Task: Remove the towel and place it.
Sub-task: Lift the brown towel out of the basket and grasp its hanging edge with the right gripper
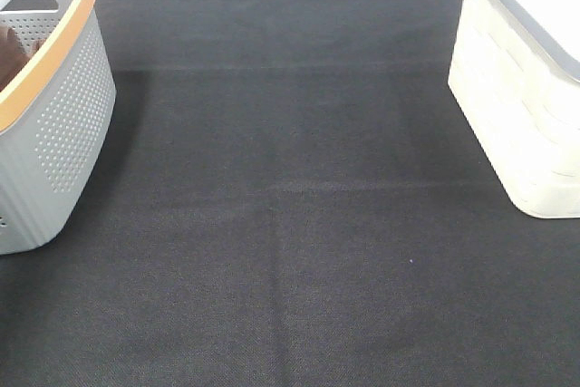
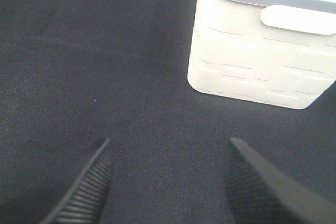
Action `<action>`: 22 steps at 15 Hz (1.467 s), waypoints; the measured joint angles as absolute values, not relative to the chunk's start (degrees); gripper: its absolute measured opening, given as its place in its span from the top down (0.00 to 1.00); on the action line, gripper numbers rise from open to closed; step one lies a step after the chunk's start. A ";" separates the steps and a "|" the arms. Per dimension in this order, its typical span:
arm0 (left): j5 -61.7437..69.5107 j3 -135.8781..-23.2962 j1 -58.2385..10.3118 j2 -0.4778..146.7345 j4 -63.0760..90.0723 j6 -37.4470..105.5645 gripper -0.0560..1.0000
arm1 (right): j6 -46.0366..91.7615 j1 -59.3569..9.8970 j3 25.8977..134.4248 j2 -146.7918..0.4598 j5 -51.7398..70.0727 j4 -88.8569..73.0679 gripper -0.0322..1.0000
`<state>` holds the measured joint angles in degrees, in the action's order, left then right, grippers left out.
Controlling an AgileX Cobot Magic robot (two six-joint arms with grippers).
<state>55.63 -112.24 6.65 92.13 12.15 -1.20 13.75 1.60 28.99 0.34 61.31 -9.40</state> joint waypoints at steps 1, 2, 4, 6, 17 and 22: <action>53.63 -112.24 6.65 90.87 16.90 0.52 0.93 | 13.75 1.60 28.99 0.34 61.31 -9.40 0.39; 51.74 -112.24 6.65 90.07 21.49 2.35 0.93 | 13.75 1.60 28.99 0.34 61.31 -9.40 0.39; 48.41 -112.24 6.65 89.55 35.18 8.88 0.93 | 13.46 1.60 28.99 0.34 61.19 -10.08 0.39; 47.15 -112.24 6.53 89.55 45.72 14.84 0.93 | 10.71 1.60 28.99 0.40 58.33 -16.56 0.39; 38.67 -112.24 -13.41 89.84 57.81 27.67 0.93 | 54.49 -4.76 33.69 -28.02 44.46 -65.03 0.49; 37.82 -112.24 -21.37 90.53 57.70 28.07 0.93 | 63.08 -15.58 46.52 -52.08 42.11 -63.03 0.53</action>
<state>37.82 -112.24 -21.37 90.53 57.70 28.07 63.08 -15.58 46.52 -52.08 42.11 -63.03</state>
